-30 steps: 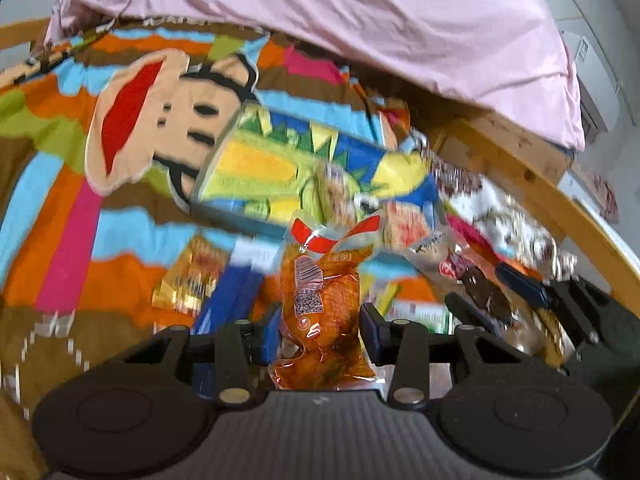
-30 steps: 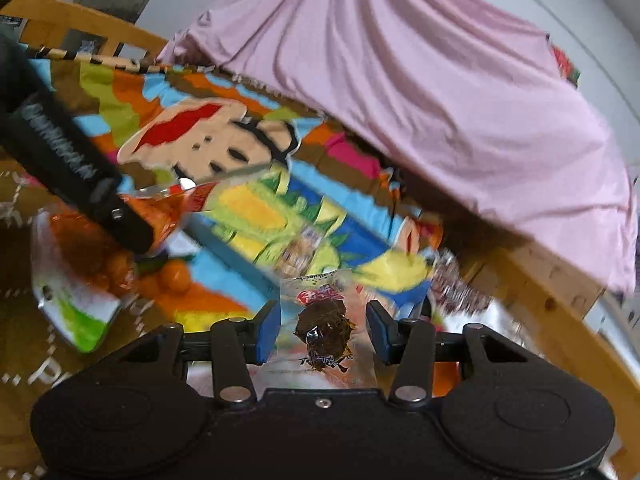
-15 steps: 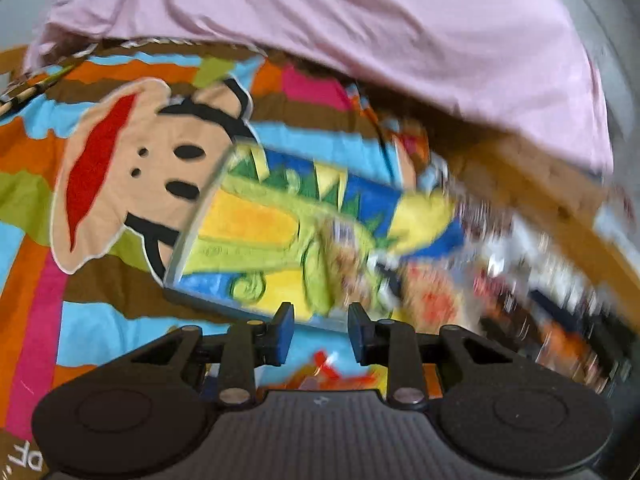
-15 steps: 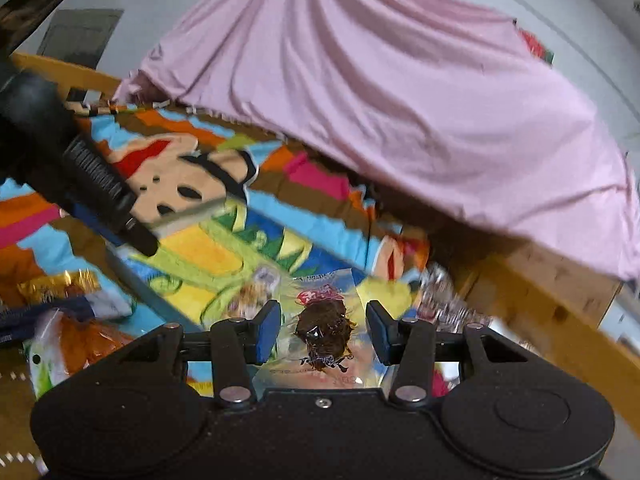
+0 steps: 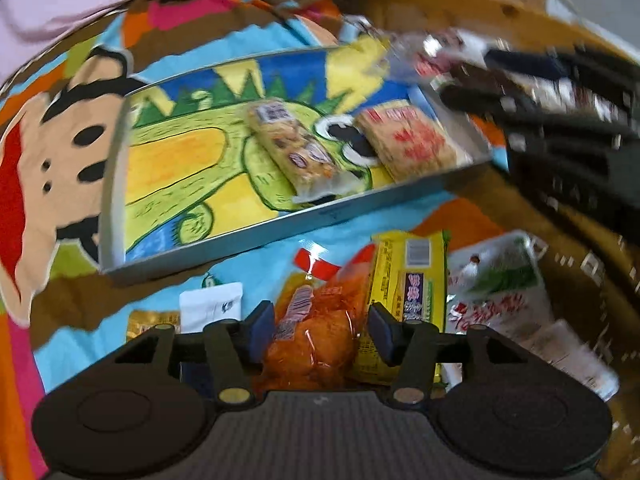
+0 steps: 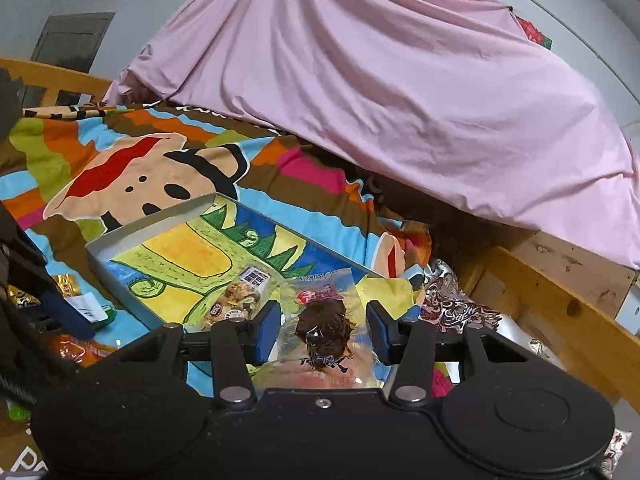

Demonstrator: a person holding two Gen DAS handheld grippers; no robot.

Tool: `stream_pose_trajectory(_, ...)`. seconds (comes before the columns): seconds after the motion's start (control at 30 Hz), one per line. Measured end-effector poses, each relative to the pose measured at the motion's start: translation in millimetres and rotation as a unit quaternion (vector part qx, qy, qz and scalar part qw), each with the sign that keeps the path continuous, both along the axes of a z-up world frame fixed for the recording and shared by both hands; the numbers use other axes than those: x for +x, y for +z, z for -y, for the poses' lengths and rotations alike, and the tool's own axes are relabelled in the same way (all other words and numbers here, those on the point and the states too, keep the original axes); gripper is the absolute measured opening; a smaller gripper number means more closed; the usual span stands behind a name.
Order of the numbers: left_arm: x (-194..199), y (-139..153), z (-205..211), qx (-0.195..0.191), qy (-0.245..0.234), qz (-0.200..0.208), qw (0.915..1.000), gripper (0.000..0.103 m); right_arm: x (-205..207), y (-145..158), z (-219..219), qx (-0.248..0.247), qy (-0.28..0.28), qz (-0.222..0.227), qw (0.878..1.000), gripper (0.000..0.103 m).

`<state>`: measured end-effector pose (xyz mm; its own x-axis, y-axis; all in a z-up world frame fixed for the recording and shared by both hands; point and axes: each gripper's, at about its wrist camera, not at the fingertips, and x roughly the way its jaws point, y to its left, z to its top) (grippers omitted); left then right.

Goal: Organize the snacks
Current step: 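Lift both packets and carry them over the dinosaur tray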

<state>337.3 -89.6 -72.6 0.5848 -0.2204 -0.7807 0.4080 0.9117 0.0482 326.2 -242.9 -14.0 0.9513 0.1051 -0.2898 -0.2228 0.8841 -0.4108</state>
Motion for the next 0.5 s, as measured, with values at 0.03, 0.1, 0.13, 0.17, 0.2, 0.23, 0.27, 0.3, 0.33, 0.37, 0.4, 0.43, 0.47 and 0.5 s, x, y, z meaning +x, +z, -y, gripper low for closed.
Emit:
stream_pose_trajectory(0.03, 3, -2, 2, 0.008, -0.005, -0.005, 0.9999, 0.058, 1, 0, 1, 0.002, 0.0, 0.0, 1.0, 0.049)
stream_pose_trajectory(0.1, 10, -3, 4, 0.011, -0.008, -0.015, 0.9998, 0.058, 4, 1, 3, 0.008, -0.002, 0.0, 1.0, 0.049)
stream_pose_trajectory(0.13, 14, -3, 3, 0.01, -0.006, -0.02, 0.9997, 0.058, 5, 2, 4, 0.011, -0.003, 0.0, 1.0, 0.049)
stream_pose_trajectory(0.17, 17, -3, 2, 0.007, -0.005, -0.026, 0.9996, 0.059, 6, 2, 5, 0.014, -0.003, 0.001, 1.0, 0.049)
stream_pose_trajectory(0.2, 19, -4, 1, 0.005, -0.004, -0.033, 0.9994, 0.061, 7, 2, 6, 0.016, -0.003, 0.001, 1.0, 0.049)
stream_pose_trajectory(0.23, 22, -5, 1, 0.006, -0.005, -0.038, 0.9992, 0.062, 9, 2, 7, 0.019, -0.003, 0.002, 1.0, 0.049)
stream_pose_trajectory(0.27, 24, -5, 1, 0.007, -0.006, -0.042, 0.9991, 0.065, 11, 2, 7, 0.021, -0.004, 0.001, 1.0, 0.049)
stream_pose_trajectory(0.3, 27, -6, 0, 0.009, -0.003, -0.045, 0.999, 0.074, 13, 3, 7, 0.024, -0.004, 0.001, 1.0, 0.049)
stream_pose_trajectory(0.33, 32, -10, -2, 0.014, 0.011, -0.056, 0.9983, 0.078, 15, 3, 8, 0.027, -0.005, 0.002, 1.0, 0.049)
stream_pose_trajectory(0.37, 38, -14, -7, 0.007, 0.028, -0.07, 0.9971, 0.078, 17, 4, 8, 0.03, -0.005, 0.002, 1.0, 0.049)
stream_pose_trajectory(0.4, 44, -21, -11, -0.001, 0.042, -0.096, 0.9945, 0.075, 19, 4, 9, 0.033, -0.005, 0.003, 0.999, 0.049)
stream_pose_trajectory(0.43, 44, -24, -13, -0.007, 0.046, -0.097, 0.9942, 0.074, 20, 5, 10, 0.037, -0.006, 0.003, 0.999, 0.049)
stream_pose_trajectory(0.47, 43, -24, -13, -0.007, 0.045, -0.093, 0.9946, 0.074, 22, 5, 11, 0.042, -0.007, 0.003, 0.999, 0.049)
stream_pose_trajectory(0.5, 41, -23, -11, 0.0, 0.041, -0.087, 0.9953, 0.072, 24, 6, 12, 0.046, -0.008, 0.003, 0.999, 0.049)
